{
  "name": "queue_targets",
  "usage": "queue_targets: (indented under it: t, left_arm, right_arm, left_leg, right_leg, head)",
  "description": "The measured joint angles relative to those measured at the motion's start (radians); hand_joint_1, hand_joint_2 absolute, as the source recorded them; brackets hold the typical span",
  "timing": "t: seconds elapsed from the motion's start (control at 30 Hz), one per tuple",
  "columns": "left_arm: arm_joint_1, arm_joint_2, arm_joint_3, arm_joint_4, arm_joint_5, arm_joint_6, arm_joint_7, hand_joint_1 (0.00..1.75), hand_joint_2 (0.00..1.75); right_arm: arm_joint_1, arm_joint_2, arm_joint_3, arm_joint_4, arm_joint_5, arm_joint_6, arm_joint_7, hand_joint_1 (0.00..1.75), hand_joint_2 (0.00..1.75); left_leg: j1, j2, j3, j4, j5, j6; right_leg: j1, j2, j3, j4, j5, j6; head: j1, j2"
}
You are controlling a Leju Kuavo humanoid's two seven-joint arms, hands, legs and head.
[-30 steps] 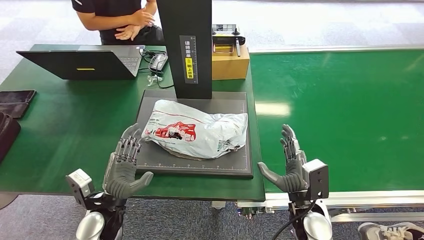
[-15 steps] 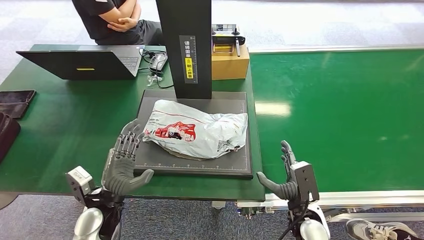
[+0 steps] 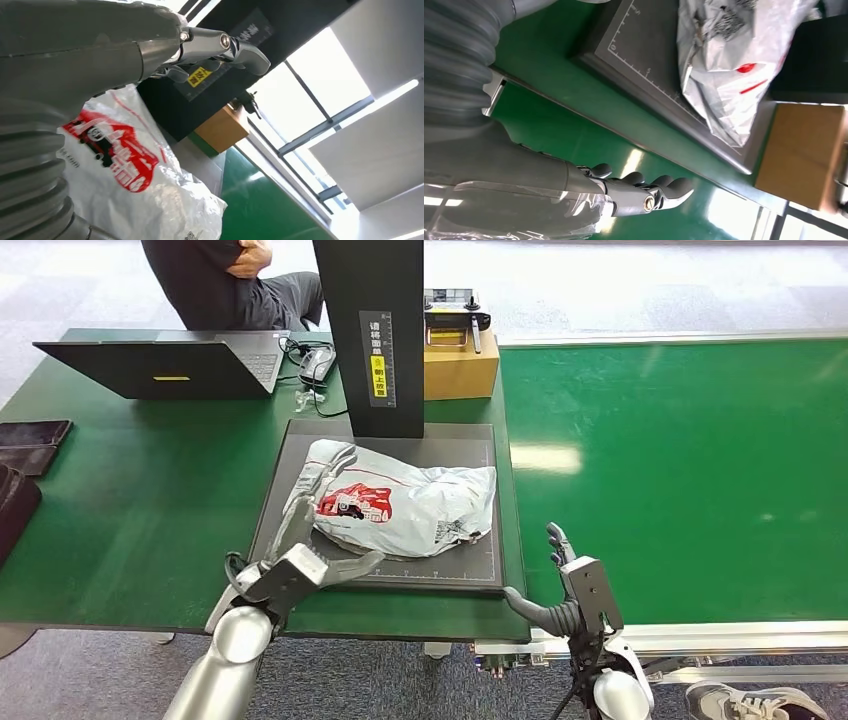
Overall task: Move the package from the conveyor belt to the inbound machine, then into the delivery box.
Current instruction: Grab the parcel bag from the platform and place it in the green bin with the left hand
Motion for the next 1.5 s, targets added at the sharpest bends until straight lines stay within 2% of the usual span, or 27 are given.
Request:
queue_targets:
  t: [0.27,0.6,0.8,0.87,1.0,1.17,1.3,1.4,1.43,1.47,1.5]
  left_arm:
    - [-0.138,0.001,-0.095,0.162,-0.043,0.05,0.002,0.0,1.75]
    - [-0.176,0.002,-0.122,0.231,-0.038,0.053,-0.002,0.0,1.75]
    - [-0.202,0.013,-0.144,0.289,-0.04,0.065,0.002,0.0,1.75]
    - [-0.22,0.02,-0.16,0.328,-0.066,0.063,0.042,0.0,1.75]
    - [-0.278,0.03,-0.196,0.444,-0.143,0.053,0.22,0.0,1.75]
    - [-0.346,0.036,-0.215,0.588,-0.203,0.046,0.402,0.0,1.75]
    - [-0.382,0.037,-0.22,0.654,-0.242,0.055,0.484,0.0,1.75]
    - [-0.396,0.042,-0.218,0.688,-0.274,0.114,0.515,0.0,1.75]
    - [-0.397,0.045,-0.216,0.697,-0.283,0.144,0.521,0.07,1.75]
    - [-0.397,0.05,-0.211,0.704,-0.289,0.174,0.526,0.4,1.75]
    - [-0.396,0.056,-0.204,0.711,-0.292,0.199,0.528,0.84,1.75]
  right_arm:
    - [-0.038,-0.033,0.0,0.041,0.157,-0.033,0.05,0.0,1.75]
    - [-0.048,-0.063,0.0,0.068,0.19,-0.046,0.052,0.0,1.75]
    - [-0.049,-0.124,0.003,0.078,0.237,-0.072,0.053,0.0,1.75]
    - [-0.048,-0.148,0.004,0.078,0.243,-0.078,0.054,0.0,1.75]
    - [-0.04,-0.182,0.005,0.064,0.258,-0.104,0.064,0.0,1.75]
    - [-0.012,-0.194,0.004,-0.004,0.293,-0.196,0.041,0.0,1.75]
    - [0.009,-0.194,0.003,-0.088,0.255,-0.259,-0.038,0.0,1.75]
    - [0.034,-0.194,0.001,-0.161,0.216,-0.3,-0.092,0.0,1.75]
    - [0.045,-0.194,0.001,-0.184,0.208,-0.311,-0.104,0.0,1.75]
    - [0.055,-0.194,0.001,-0.203,0.202,-0.319,-0.113,0.0,1.75]
    - [0.064,-0.194,0.001,-0.219,0.198,-0.325,-0.119,0.0,1.75]
  left_leg:
    - [0.0,0.001,0.0,0.0,0.0,0.0]
    - [0.0,0.001,0.0,0.0,0.0,0.0]
    - [0.0,0.001,0.0,0.0,0.0,0.0]
    - [0.0,0.001,0.0,0.0,0.0,0.0]
    - [0.0,0.001,0.0,0.0,0.0,0.0]
    - [0.0,0.001,0.0,0.0,0.0,0.0]
    - [0.0,0.002,0.0,0.0,0.0,0.0]
    - [0.0,0.002,0.0,-0.001,0.0,0.0]
    - [0.0,0.002,0.0,-0.001,0.0,0.0]
    - [0.0,0.002,0.0,-0.001,0.0,0.0]
    - [0.0,0.002,0.0,-0.001,0.0,0.0]
  right_leg:
    - [0.0,0.0,0.0,0.0,0.0,0.0]
    - [0.0,0.001,-0.001,0.0,0.0,0.0]
    - [0.0,0.0,0.0,0.0,0.0,0.0]
    - [0.0,0.0,0.0,0.0,0.0,0.0]
    - [-0.001,0.001,-0.001,0.0,0.0,0.0]
    - [0.0,0.001,-0.001,0.0,0.0,0.0]
    - [0.0,0.001,-0.001,0.0,0.0,0.0]
    - [0.0,0.001,-0.001,0.0,0.0,0.0]
    - [0.0,0.001,-0.001,0.0,0.0,0.0]
    - [0.0,0.001,-0.001,0.0,0.0,0.0]
    - [0.0,0.001,-0.001,0.001,0.0,0.0]
  head:
    - [0.0,0.0]
    - [0.0,0.0]
    - [0.0,0.0]
    - [0.0,0.0]
    - [0.0,0.0]
    - [0.0,0.0]
    - [0.0,0.0]
    - [0.0,0.0]
    - [0.0,0.0]
    - [0.0,0.0]
    - [0.0,0.0]
